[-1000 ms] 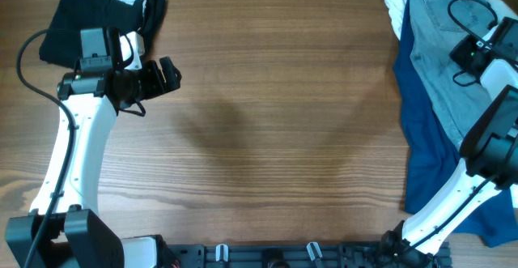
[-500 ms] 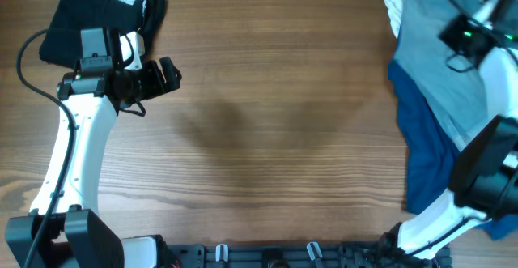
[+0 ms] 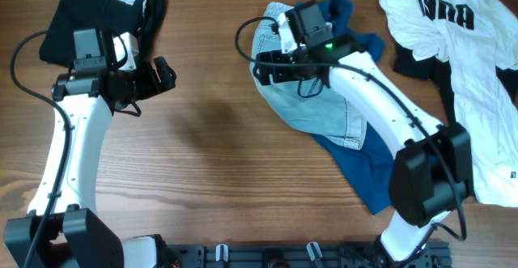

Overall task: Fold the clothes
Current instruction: 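Grasp the jeans with the right gripper and drag them toward table center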

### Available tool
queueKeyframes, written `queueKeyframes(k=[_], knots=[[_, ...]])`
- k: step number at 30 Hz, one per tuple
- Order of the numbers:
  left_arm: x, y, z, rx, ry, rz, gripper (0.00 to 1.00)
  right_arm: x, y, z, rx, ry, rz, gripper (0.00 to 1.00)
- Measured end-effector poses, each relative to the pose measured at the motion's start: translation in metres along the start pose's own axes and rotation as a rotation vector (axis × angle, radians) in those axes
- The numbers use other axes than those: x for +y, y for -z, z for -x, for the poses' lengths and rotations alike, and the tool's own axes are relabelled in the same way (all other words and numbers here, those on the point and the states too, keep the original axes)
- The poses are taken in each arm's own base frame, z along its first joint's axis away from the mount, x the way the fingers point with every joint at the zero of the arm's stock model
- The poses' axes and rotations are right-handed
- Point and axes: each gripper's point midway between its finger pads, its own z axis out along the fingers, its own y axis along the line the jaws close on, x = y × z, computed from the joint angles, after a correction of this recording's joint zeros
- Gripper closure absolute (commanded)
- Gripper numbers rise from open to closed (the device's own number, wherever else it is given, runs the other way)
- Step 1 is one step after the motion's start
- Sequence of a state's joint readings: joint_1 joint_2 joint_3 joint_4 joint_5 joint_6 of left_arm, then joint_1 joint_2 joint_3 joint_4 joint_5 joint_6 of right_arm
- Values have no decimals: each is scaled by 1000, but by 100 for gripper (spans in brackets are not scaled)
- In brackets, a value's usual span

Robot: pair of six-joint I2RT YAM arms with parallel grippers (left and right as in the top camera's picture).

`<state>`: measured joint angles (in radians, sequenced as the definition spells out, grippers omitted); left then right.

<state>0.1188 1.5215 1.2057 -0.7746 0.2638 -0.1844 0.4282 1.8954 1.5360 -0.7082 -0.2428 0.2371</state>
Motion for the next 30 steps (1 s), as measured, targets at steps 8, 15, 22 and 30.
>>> queueKeyframes(k=[8, 15, 22, 30], knots=[[1, 0, 0, -1, 2, 1, 0, -167, 61, 23, -121, -278, -160, 7], [1, 0, 0, 0, 2, 2, 0, -265, 57, 16, -168, -333, -135, 9], [1, 0, 0, -1, 2, 1, 0, -258, -12, 16, -150, -261, 15, 47], [0, 0, 1, -5, 1, 0, 0, -253, -26, 16, -145, -294, 53, 96]])
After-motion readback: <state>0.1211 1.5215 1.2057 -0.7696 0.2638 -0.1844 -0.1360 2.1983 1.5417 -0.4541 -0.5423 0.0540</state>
